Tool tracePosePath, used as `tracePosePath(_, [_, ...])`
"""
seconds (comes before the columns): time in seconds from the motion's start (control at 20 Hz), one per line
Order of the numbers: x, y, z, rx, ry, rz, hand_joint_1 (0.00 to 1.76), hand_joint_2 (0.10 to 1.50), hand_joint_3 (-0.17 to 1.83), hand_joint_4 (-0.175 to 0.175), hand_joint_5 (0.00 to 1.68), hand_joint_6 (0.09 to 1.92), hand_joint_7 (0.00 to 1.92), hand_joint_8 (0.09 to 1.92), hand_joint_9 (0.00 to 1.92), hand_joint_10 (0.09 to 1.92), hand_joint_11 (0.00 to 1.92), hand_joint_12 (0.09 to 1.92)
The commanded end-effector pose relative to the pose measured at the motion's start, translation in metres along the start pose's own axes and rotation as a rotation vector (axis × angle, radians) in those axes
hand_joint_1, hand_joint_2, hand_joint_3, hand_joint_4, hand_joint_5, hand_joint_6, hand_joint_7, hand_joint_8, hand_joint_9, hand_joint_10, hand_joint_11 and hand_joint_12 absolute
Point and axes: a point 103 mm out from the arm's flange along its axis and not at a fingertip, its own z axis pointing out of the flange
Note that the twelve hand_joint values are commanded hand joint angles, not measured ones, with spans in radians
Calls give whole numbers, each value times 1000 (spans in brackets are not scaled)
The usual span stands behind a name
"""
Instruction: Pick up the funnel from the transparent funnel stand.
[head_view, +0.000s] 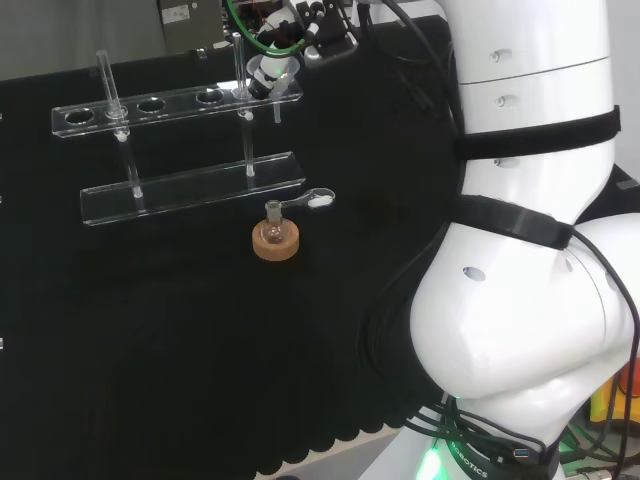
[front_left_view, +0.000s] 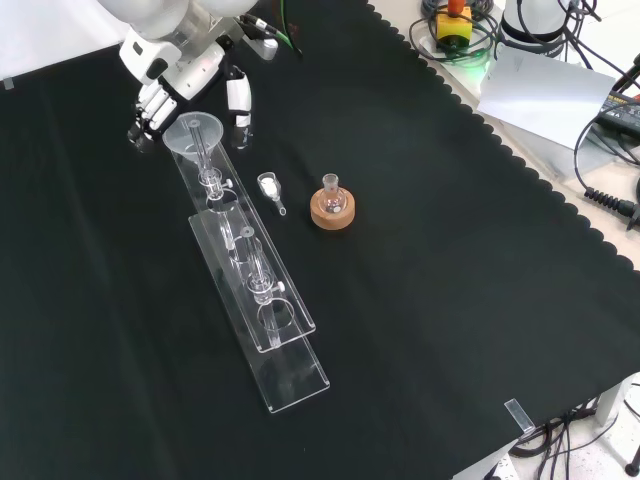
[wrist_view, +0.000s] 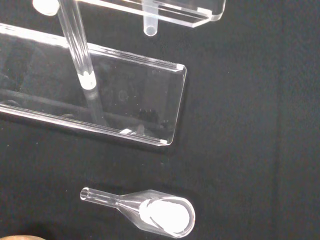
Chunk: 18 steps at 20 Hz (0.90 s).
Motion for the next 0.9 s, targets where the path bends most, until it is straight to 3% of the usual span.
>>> tracePosePath(0.05, [1,1,4,3,-18,-7,522,781,103,-21,0,87,0,87,46,891,248,1478])
tracePosePath(0.35, [5,5,4,10,-52,-4,537,790,97,-27,1,87,5,129,190,816,257,1465])
tracePosePath(0.65, [9,7,0,9,-113,1,553,796,98,-30,76,87,4,587,348,744,275,1447])
tracePosePath(0.9, [7,8,-2,9,-140,11,596,801,109,-33,221,87,99,720,482,704,296,1429])
